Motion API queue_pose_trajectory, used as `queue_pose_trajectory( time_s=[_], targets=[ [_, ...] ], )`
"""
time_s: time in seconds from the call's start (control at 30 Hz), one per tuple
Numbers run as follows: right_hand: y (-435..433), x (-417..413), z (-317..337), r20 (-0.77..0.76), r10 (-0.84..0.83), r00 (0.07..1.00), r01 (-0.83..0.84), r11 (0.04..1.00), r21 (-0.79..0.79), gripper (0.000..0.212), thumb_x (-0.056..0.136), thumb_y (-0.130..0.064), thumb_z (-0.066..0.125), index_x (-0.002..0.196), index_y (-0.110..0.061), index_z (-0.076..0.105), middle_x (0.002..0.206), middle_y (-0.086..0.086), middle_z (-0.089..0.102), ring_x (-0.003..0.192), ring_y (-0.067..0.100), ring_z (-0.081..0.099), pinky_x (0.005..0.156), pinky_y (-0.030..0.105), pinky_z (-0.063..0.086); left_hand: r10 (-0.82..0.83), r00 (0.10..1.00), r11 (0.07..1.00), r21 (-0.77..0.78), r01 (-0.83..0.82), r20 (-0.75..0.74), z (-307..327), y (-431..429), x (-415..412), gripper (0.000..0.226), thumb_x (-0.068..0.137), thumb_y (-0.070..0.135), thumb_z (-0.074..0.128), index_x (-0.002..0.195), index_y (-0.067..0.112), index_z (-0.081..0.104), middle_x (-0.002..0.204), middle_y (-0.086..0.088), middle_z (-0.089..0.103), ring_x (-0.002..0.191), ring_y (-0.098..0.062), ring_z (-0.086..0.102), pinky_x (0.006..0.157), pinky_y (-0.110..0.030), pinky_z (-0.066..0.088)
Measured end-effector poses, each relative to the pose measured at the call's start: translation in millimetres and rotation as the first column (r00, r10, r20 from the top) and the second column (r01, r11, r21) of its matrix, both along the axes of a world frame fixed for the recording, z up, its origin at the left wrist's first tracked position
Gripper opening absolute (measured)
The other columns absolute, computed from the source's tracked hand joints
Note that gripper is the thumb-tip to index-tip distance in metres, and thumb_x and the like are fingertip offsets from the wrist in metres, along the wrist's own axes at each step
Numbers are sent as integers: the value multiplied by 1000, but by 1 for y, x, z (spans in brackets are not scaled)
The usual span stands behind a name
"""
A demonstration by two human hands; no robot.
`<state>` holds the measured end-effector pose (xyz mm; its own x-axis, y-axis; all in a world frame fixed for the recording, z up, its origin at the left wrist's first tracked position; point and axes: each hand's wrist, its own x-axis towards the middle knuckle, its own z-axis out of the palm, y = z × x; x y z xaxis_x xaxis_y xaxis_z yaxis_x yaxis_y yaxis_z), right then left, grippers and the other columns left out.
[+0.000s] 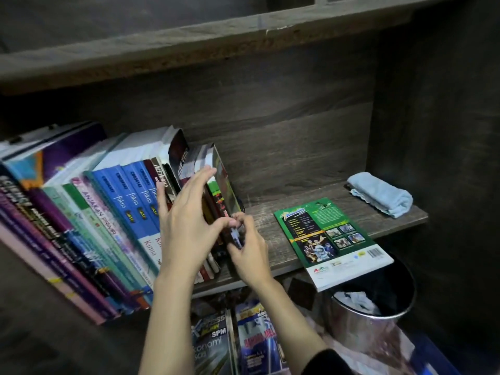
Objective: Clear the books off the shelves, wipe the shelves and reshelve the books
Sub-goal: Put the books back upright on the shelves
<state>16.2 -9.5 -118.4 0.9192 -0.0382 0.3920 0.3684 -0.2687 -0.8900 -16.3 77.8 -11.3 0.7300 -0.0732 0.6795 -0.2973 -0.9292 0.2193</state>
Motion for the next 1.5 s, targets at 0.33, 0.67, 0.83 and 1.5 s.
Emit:
queue_pose_trajectory(
  time_s=[0.33,0.67,0.83,1.5],
  targets=[
    [-48,22,-12,-279,485,829,-465,874,140,97,67,18,69,129,-51,39,141,-1,46,122,17,52,93,22,48,43,999,999,-3,-43,11,-3,-1,5,91,67,41,80,143,33,32,147,13,37,134,-7,36,102,-17,-31],
    [-31,30,-26,-313,167,935,-185,982,-27,67,79,8,67,137,-21,51,124,1,56,116,16,52,104,21,37,116,989,989,81,-124,87,-18,-3,23,94,68,28,81,147,27,29,148,6,39,133,-11,38,106,-28,-31],
    [-26,31,-24,-283,78,956,-135,972,-190,64,87,0,62,141,-30,44,140,-4,51,125,14,48,105,18,33,168,977,977,106,-183,134,-24,-5,33,98,66,27,83,147,21,29,146,5,40,128,-15,45,108,-31,-29],
    [-13,24,-27,-227,-189,955,93,923,-375,36,94,-26,57,130,-30,57,119,6,64,111,25,57,85,30,44,245,941,967,16,-255,234,-39,-13,45,88,68,20,81,144,20,37,146,5,42,127,-15,46,109,-35,-23]
  ],
)
